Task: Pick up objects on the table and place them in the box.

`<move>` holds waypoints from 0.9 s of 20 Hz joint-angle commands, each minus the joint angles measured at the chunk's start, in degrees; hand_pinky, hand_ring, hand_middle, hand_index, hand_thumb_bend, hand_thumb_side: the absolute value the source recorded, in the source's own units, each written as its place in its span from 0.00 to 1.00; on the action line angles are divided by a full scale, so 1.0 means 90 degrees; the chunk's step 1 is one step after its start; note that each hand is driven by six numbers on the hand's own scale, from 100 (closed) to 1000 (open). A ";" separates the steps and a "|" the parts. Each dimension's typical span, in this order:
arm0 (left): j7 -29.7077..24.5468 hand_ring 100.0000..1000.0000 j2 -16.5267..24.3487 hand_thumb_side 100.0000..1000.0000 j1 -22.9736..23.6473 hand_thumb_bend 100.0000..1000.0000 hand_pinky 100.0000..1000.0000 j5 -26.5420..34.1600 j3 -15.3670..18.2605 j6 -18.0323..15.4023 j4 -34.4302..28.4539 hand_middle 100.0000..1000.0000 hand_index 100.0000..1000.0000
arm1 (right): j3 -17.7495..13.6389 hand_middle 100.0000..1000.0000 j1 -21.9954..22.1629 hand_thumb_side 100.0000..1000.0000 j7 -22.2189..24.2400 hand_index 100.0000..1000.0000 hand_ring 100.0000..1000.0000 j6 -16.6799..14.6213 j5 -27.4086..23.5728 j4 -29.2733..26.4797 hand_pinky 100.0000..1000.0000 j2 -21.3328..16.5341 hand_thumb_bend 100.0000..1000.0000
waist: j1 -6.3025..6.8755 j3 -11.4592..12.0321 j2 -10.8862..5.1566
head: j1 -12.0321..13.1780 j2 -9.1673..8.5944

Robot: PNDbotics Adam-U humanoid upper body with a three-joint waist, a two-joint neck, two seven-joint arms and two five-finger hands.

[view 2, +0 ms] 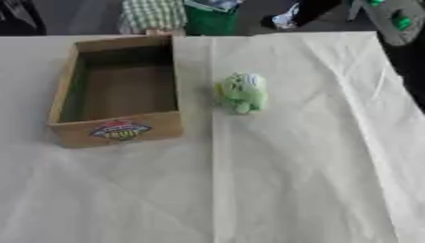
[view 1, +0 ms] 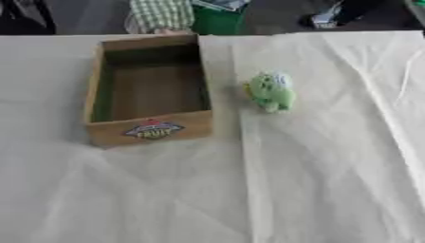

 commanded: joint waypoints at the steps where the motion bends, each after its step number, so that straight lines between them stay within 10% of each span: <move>1: -0.0002 0.49 0.0205 0.51 -0.0021 0.00 0.71 0.0020 -0.0005 0.0025 -0.0109 0.47 0.65 | -0.0014 0.82 -0.0228 0.55 0.0221 0.96 0.87 -0.0250 0.0265 0.0347 0.84 0.0026 0.45 | -0.0002 -0.0001 -0.0154 | -0.0006 0.0022; 9: 0.0002 0.49 0.0190 0.51 -0.0025 0.00 0.71 0.0016 -0.0007 0.0058 -0.0109 0.47 0.65 | 0.0022 0.86 -0.0256 0.43 0.1068 1.00 0.89 -0.0436 0.0215 0.0781 0.86 0.0238 0.44 | 0.0015 0.0045 -0.0159 | -0.0030 -0.0023; 18: -0.0021 0.49 0.0162 0.51 -0.0023 0.00 0.72 0.0034 -0.0010 0.0067 -0.0109 0.47 0.65 | 0.0169 0.81 -0.0216 0.37 0.2243 1.00 0.88 0.0175 -0.0675 0.1125 0.87 0.0503 0.44 | 0.0036 0.0058 -0.0137 | -0.0106 0.0007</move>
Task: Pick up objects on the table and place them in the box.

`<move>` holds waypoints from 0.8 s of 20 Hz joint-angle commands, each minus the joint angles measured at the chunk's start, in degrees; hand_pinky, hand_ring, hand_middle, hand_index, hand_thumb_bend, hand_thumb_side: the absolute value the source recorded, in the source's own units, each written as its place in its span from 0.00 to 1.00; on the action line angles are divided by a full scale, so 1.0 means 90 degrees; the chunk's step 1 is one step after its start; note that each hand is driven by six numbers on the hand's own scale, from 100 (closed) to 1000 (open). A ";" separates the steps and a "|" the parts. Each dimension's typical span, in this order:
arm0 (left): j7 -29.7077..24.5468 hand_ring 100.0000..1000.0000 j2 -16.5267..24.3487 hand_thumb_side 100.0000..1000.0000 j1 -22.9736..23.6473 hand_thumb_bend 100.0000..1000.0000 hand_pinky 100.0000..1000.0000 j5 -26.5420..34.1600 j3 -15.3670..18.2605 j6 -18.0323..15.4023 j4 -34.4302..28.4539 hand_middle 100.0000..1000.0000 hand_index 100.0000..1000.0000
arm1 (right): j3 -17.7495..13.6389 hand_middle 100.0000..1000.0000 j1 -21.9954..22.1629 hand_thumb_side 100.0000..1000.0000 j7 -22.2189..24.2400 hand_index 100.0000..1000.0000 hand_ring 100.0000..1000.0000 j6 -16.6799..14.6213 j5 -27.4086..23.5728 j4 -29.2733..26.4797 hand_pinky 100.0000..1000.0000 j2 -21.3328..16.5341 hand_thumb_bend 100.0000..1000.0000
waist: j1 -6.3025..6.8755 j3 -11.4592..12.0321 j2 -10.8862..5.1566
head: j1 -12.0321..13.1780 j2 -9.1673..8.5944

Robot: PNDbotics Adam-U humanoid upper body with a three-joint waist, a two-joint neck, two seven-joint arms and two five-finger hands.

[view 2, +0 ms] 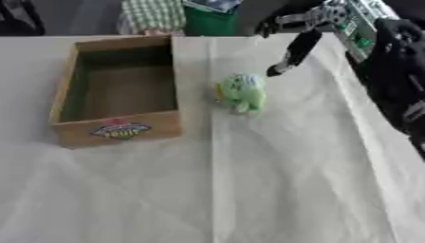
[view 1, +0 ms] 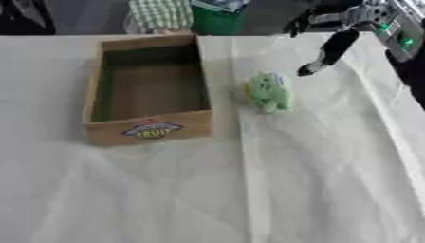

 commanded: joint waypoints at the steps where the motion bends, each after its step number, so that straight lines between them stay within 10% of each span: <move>1: -0.0022 0.49 0.0159 0.51 -0.0026 0.00 0.72 0.0031 -0.0010 0.0011 -0.0109 0.47 0.65 | 0.0048 0.80 -0.0117 0.38 0.0319 1.00 0.88 0.0175 -0.0255 -0.0016 0.87 -0.0032 0.45 | 0.0015 0.0010 -0.0121 | -0.0045 0.0007; 16: -0.0072 0.49 0.0119 0.51 -0.0037 0.00 0.72 0.0053 -0.0022 0.0018 -0.0109 0.47 0.65 | 0.0351 0.68 0.0068 0.42 0.0017 0.98 0.84 0.0730 0.0346 -0.0015 0.85 0.0289 0.44 | 0.0027 0.0044 -0.0092 | -0.0123 0.0027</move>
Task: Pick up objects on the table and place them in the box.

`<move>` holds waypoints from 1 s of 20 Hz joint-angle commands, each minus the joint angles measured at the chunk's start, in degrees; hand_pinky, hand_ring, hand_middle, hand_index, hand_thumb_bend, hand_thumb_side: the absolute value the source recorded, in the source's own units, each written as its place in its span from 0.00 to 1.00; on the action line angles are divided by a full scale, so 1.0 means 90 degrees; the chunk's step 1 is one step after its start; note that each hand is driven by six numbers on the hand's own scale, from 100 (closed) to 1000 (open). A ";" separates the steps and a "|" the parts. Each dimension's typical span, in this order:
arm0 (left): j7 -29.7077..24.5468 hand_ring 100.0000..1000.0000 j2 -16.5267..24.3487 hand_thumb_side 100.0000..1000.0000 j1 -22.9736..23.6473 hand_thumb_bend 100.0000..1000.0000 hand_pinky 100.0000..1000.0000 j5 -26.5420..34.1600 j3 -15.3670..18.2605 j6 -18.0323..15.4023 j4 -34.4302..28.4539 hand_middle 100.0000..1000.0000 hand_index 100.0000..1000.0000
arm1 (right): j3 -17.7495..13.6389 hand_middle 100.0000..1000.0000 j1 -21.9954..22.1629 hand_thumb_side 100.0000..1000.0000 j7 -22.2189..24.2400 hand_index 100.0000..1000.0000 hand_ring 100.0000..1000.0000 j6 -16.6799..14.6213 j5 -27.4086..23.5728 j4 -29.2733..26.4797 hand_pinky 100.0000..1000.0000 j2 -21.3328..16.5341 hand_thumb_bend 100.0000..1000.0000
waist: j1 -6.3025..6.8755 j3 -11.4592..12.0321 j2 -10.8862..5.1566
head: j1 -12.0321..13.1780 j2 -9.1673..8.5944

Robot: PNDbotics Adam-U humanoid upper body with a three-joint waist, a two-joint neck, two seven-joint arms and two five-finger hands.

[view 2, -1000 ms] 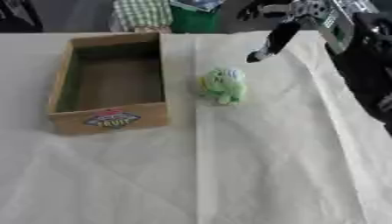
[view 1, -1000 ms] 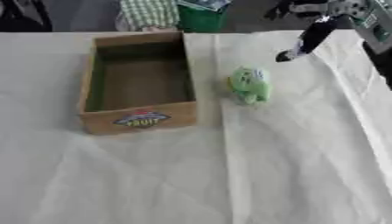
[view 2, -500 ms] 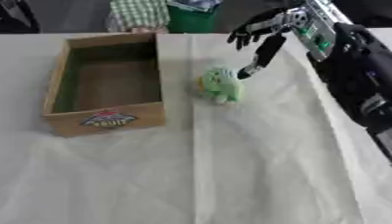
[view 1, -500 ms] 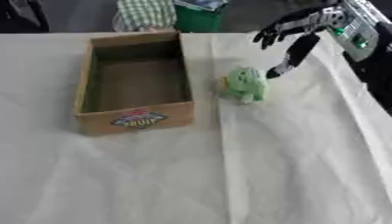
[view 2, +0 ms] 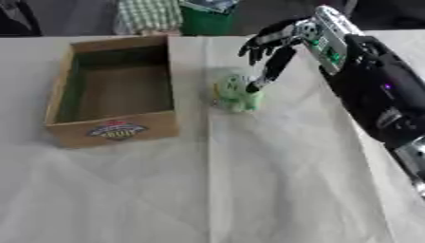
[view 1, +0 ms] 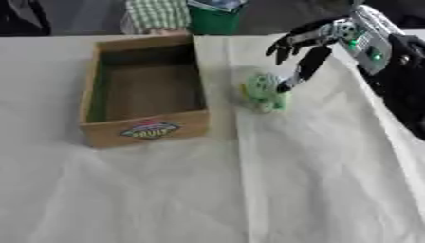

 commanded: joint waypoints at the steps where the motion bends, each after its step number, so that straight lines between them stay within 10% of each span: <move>1: -0.0028 0.49 0.0120 0.51 -0.0040 0.00 0.72 0.0013 -0.0020 0.0002 -0.0109 0.47 0.65 | 0.0026 0.68 -0.0062 0.42 -0.0111 0.97 0.84 0.0061 0.0291 -0.0058 0.85 -0.0075 0.44 | 0.0009 0.0011 -0.0098 | -0.0016 0.0024; 20: -0.0051 0.49 0.0083 0.51 -0.0067 0.00 0.72 0.0032 -0.0021 0.0004 -0.0109 0.47 0.65 | 0.0206 0.46 0.0305 0.24 -0.1003 0.67 0.73 -0.0033 0.0550 -0.0051 0.80 0.0050 0.21 | 0.0016 0.0063 -0.0069 | 0.0047 -0.0005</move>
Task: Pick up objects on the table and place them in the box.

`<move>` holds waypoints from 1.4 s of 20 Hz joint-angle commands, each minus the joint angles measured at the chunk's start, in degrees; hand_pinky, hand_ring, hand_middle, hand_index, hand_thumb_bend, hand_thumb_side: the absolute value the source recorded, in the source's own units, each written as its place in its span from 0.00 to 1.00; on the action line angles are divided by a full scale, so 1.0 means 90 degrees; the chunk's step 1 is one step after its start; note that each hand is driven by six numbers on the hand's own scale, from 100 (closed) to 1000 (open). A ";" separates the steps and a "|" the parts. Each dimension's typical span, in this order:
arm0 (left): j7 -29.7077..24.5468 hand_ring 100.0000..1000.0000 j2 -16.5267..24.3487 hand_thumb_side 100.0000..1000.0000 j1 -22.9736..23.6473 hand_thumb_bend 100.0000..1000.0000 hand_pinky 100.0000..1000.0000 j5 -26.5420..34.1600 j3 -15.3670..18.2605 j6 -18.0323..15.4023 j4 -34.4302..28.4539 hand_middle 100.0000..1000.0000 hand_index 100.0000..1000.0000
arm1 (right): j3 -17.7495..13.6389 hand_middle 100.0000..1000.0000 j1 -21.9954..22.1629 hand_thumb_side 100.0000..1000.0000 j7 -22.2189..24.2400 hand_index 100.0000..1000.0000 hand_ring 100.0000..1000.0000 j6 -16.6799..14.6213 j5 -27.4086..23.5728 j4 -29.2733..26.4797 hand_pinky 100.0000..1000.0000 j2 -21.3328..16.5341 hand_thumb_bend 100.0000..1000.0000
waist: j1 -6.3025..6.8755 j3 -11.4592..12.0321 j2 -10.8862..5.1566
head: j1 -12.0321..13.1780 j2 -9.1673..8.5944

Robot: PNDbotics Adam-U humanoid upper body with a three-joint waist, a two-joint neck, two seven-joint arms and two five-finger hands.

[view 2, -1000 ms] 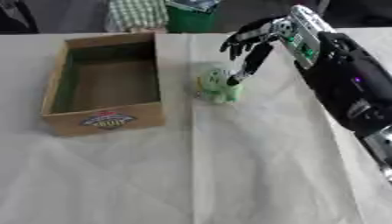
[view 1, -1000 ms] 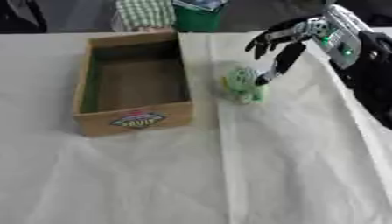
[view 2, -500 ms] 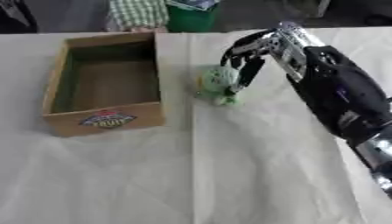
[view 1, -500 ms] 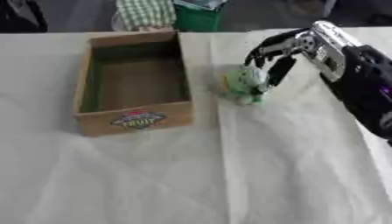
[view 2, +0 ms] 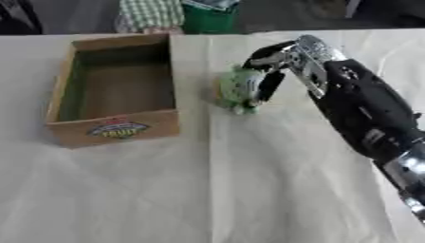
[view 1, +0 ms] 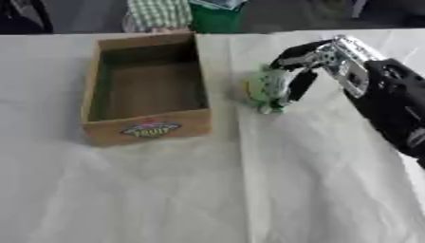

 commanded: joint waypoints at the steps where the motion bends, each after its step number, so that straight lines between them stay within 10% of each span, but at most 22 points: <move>1: -0.0027 0.49 0.0094 0.51 -0.0063 0.00 0.72 0.0025 0.0008 -0.0014 -0.0109 0.47 0.65 | 0.0040 0.46 -0.0058 0.23 -0.0126 0.67 0.72 0.0004 -0.0170 -0.0187 0.80 -0.0187 0.18 | 0.0020 0.0004 -0.0103 | 0.0026 -0.0008; 4: -0.0032 0.49 0.0102 0.51 -0.0069 0.00 0.72 0.0024 0.0005 -0.0014 -0.0109 0.47 0.65 | 0.0124 0.46 -0.0024 0.18 -0.0018 0.65 0.71 0.0068 -0.0485 -0.0414 0.80 -0.0283 0.01 | 0.0016 0.0002 -0.0111 | 0.0038 -0.0007; 16: -0.0030 0.49 0.0143 0.51 -0.0069 0.00 0.72 0.0015 0.0001 -0.0012 -0.0109 0.47 0.65 | -0.0057 0.41 -0.0278 0.04 0.0307 0.59 0.66 0.1073 -0.1754 -0.1752 0.79 -0.0621 0.00 | -0.0001 -0.0011 -0.0161 | 0.0035 0.0020; 28: -0.0044 0.49 0.0182 0.51 -0.0057 0.00 0.71 0.0028 -0.0040 -0.0004 -0.0109 0.47 0.65 | -0.0295 0.41 -0.1345 0.04 -0.0345 0.59 0.63 0.1371 -0.1376 -0.1771 0.79 0.0121 0.00 | -0.0015 0.0037 -0.0216 | -0.0146 0.0019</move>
